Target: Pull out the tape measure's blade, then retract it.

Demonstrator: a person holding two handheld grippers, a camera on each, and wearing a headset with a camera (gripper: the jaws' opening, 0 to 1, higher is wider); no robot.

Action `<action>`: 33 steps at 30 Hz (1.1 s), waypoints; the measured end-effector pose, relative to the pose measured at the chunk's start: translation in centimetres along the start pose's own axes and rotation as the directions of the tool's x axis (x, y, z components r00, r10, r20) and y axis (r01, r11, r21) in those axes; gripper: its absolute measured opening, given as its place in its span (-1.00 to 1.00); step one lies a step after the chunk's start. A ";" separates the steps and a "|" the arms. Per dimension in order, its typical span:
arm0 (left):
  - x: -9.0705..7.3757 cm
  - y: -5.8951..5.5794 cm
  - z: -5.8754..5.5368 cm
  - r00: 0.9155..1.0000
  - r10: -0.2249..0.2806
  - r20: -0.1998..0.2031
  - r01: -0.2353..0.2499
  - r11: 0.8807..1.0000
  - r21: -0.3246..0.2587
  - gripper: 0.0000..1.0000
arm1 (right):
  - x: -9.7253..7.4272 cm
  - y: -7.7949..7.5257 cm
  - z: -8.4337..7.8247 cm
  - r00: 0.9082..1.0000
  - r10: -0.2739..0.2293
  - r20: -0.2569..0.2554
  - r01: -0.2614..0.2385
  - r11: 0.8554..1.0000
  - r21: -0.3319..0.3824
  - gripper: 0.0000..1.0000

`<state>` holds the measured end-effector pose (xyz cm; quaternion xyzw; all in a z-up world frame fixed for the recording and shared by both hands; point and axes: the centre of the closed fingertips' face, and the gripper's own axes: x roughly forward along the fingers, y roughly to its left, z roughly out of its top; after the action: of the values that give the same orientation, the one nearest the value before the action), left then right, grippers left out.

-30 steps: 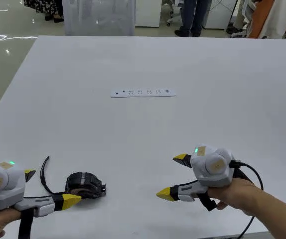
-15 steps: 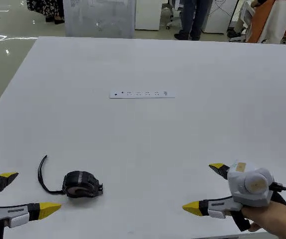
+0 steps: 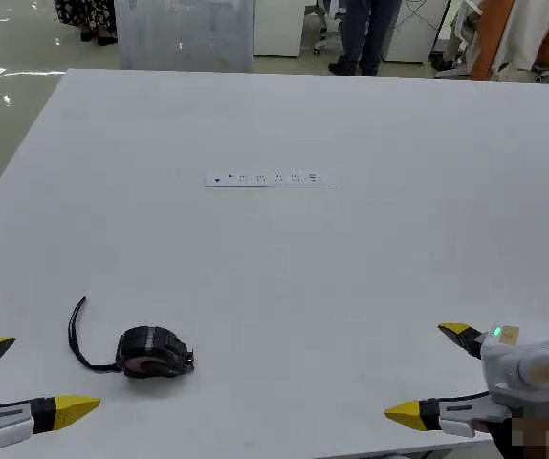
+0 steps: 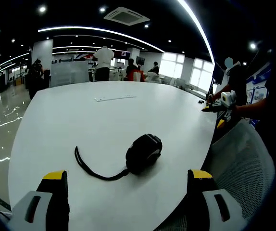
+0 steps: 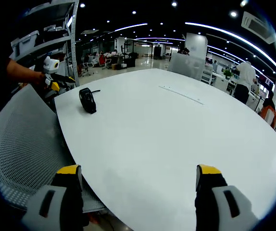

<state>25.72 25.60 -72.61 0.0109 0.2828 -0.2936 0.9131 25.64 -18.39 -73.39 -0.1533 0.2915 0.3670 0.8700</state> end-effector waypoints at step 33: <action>0.1 -0.5 0.6 0.998 -0.034 -0.048 0.038 0.996 0.078 1.00 | -0.4 -0.7 -0.3 0.999 0.024 -0.021 -0.024 1.000 -0.012 1.00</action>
<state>25.84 25.05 -72.10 0.0486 0.2924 -0.3207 0.8996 25.80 -19.20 -73.32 -0.1592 0.3001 0.3774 0.8615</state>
